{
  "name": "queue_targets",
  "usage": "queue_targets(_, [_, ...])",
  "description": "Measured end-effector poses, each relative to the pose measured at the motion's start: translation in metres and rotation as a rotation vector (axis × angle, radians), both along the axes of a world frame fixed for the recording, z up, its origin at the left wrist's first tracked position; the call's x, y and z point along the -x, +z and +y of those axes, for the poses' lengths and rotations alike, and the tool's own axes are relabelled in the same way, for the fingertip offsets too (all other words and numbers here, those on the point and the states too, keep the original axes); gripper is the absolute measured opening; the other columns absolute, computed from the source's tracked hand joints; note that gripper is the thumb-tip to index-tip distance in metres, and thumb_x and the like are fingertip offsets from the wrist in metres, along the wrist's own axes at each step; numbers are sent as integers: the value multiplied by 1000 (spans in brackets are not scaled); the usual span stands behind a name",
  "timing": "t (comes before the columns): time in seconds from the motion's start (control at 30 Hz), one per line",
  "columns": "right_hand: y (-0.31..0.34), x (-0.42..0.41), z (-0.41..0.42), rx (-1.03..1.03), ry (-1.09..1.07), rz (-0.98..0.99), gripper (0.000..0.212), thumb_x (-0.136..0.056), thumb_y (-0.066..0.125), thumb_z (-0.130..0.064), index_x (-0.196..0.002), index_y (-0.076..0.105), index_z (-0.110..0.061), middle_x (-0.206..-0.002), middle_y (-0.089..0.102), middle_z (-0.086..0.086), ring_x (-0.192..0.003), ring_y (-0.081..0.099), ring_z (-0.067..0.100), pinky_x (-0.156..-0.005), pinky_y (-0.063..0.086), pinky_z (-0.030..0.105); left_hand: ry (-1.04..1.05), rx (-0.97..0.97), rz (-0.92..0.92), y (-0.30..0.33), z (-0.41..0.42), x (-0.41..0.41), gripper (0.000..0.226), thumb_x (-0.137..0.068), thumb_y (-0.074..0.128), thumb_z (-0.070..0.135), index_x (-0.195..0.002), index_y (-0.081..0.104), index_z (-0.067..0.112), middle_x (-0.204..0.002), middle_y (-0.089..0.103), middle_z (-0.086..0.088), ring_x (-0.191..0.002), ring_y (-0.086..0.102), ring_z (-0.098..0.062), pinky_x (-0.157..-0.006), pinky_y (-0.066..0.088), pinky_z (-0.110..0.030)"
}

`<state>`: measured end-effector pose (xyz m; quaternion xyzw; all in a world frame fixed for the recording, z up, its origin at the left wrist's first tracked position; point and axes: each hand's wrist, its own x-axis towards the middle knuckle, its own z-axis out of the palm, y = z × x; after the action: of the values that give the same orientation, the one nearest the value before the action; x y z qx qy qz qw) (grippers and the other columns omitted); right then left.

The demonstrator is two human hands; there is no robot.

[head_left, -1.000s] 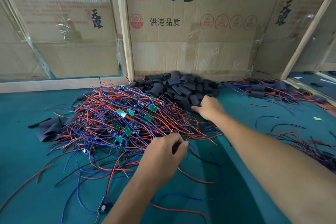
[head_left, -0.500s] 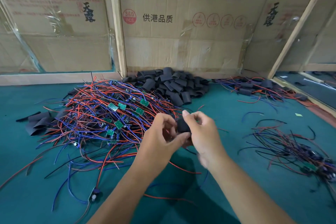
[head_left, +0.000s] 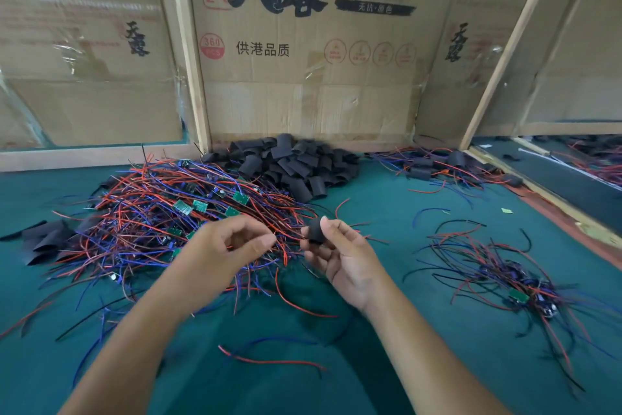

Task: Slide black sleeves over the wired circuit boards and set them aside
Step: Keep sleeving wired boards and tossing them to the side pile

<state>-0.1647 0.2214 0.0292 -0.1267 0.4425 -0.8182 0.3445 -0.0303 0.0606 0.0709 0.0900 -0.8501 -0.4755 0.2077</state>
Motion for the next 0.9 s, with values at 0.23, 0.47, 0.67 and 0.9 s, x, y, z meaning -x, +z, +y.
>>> queue_targets(0.23, [-7,6,1,32,-21,51,20,-76,75,-28,-83,58,-21,-91,73,4,-69,67,16,-54,53,25,-171,475,-631,32,-71,-50,33,-67,80,63,-72,64,35,-57,57,13,-51,45,-1,-53,37,-19])
queue_targets(0.47, [-9,2,-2,25,-51,117,22,-77,73,-25,-89,58,-16,-90,71,8,-66,65,17,-49,47,23,-61,498,-737,-29,-85,-113,74,-36,62,97,-91,53,49,-77,66,21,-58,54,2,-56,42,-15])
queue_targets(0.67, [-10,6,-1,23,-56,125,20,-77,75,-27,-86,60,-18,-92,71,11,-66,65,18,-50,47,24,-95,420,-643,-38,-60,-100,47,-56,66,76,-94,53,51,-77,65,22,-62,56,0,-58,42,-13])
queue_targets(0.9, [-10,10,2,-48,-65,119,22,-78,72,-29,-90,59,-16,-94,71,10,-68,64,18,-51,46,24,-139,-125,-201,26,-4,-61,46,-72,73,65,-79,70,20,-66,64,-6,-59,53,-12,-54,42,-19])
